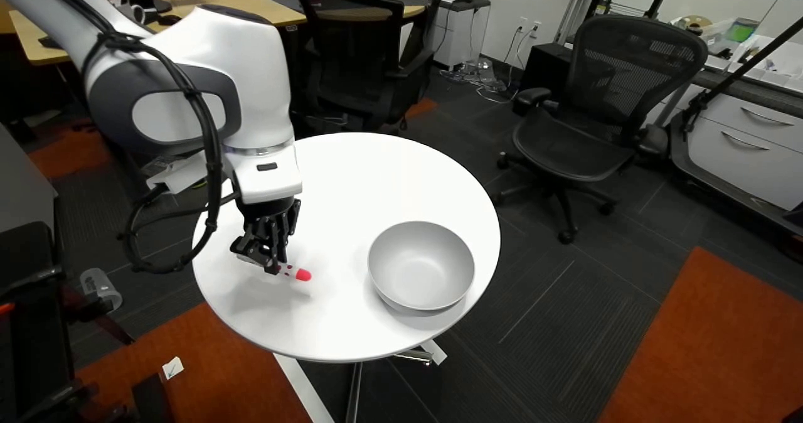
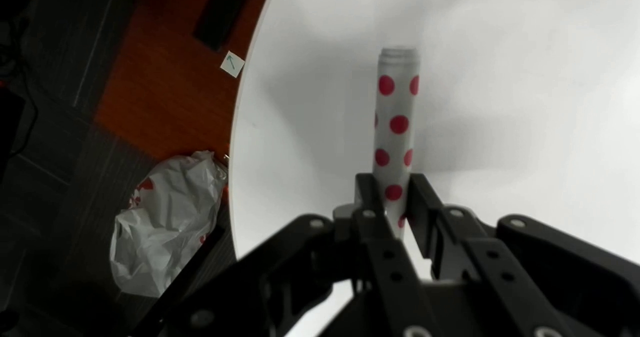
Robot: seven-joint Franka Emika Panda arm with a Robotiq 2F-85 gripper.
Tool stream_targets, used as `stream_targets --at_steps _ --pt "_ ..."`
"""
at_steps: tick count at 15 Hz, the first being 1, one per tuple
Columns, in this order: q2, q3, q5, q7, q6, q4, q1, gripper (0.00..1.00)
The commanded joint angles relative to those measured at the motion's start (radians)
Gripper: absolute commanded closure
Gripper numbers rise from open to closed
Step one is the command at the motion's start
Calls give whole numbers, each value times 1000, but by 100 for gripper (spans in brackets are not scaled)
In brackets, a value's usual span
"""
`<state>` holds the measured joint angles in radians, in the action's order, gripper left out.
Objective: Take the marker from the white bowl and put it on the table
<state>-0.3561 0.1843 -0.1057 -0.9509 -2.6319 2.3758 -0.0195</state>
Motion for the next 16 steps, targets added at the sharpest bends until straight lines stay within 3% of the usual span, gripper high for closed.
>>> stream_targets --at_steps 1,2,9,16 --pt "-20 22 3 -21 -13 -17 -27 55" --pt "-22 23 3 -22 -13 -18 -29 54" --pt "40 40 2 -18 2 14 -35 4" --pt "175 80 -28 -14 41 29 -9 0"
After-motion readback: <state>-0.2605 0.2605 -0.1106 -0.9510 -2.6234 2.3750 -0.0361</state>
